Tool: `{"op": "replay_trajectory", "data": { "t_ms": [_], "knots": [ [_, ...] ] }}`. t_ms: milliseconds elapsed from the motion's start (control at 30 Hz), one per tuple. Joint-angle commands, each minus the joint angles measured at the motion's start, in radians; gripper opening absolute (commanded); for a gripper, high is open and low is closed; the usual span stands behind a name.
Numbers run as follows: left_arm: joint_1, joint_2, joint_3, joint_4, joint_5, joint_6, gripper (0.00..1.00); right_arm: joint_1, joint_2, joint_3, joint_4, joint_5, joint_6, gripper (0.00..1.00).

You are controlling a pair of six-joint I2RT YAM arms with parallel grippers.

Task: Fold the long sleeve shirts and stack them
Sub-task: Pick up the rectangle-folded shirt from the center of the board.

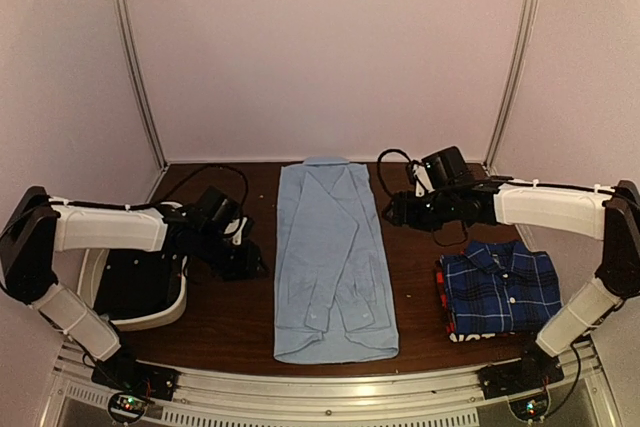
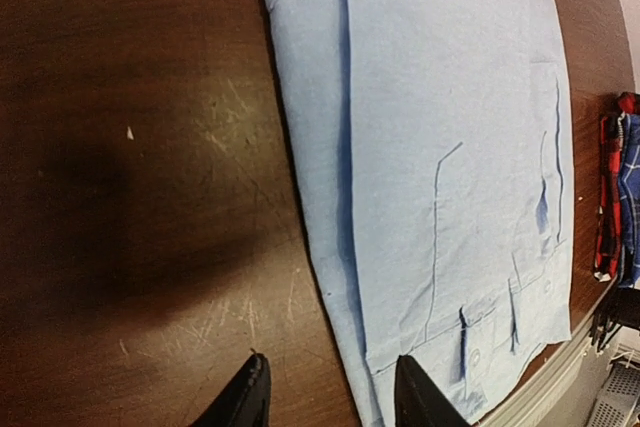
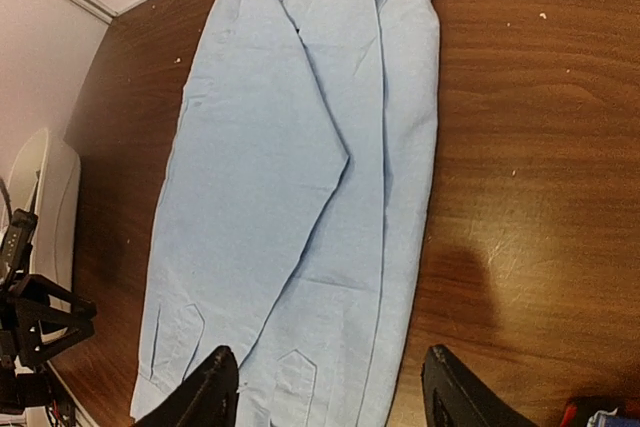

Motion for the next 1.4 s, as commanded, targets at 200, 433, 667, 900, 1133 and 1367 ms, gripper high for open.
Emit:
{"op": "replay_trajectory", "data": {
  "t_ms": [200,433,667,900,1133,1367],
  "knots": [
    [-0.037,-0.059,-0.115,0.103,0.064,-0.071,0.44,0.126,-0.175,-0.16,0.02,0.065,0.118,0.63],
    [-0.072,-0.093,-0.165,0.125,0.053,-0.097,0.44,0.154,-0.21,-0.249,0.035,0.034,0.138,0.62],
    [-0.073,-0.113,-0.206,0.151,0.078,-0.107,0.44,0.162,-0.204,-0.346,0.07,-0.034,0.173,0.57],
    [-0.101,-0.107,-0.255,0.208,0.158,-0.139,0.44,0.218,-0.252,-0.425,0.043,-0.063,0.223,0.55],
    [-0.124,-0.09,-0.251,0.197,0.166,-0.154,0.44,0.273,-0.261,-0.492,0.056,-0.06,0.268,0.54],
    [-0.124,-0.097,-0.32,0.229,0.189,-0.207,0.44,0.335,-0.274,-0.47,0.023,0.137,0.369,0.56]
  ]
}}
